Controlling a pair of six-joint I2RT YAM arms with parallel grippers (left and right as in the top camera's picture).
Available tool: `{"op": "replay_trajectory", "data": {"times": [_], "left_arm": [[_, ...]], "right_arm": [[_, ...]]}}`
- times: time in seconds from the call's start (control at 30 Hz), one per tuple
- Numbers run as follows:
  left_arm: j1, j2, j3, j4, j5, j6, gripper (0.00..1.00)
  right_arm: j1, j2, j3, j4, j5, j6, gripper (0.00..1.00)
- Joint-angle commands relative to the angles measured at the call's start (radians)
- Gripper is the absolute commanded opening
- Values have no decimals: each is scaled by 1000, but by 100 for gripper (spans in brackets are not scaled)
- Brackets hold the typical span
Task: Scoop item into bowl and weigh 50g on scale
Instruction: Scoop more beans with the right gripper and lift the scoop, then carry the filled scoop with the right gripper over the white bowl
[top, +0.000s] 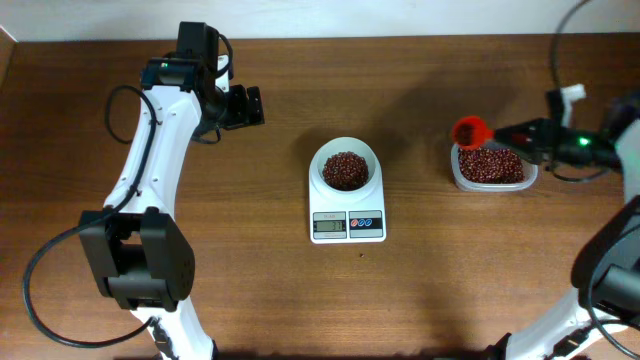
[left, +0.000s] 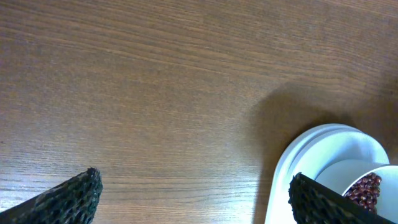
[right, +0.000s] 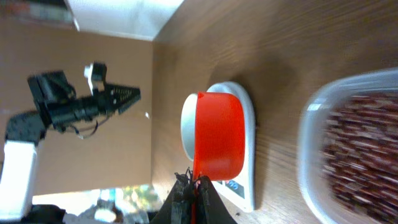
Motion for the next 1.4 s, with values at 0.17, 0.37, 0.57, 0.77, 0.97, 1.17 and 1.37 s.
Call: {"op": "replay_trajectory", "data": {"times": [0.17,0.37,0.57,0.77,0.97,1.17,1.37], "left_arm": [[0,-25,15,-1,-8,-12,99],[1,-25,15,-1,-8,-13,99],[0,-25,15,-1,-8,-13,99],[0,-25,15,-1,-8,-12,99],[0,-25,15,-1,-8,-13,99],[0,-25,15,-1,-8,-13,99],[0,-25,15,-1,-8,-13,99]], "right_arm": [[352,-26,15,221,-22,191,4],[516,-27,15,276,133,194,4],[523,-107,49,253,293,220,4],[671,-128,166,222,634,219,4],[770,-128,172,250,865,239,4],[770,-127,172,249,786,239,4],[770,-127,172,246,786,239,4]]}}
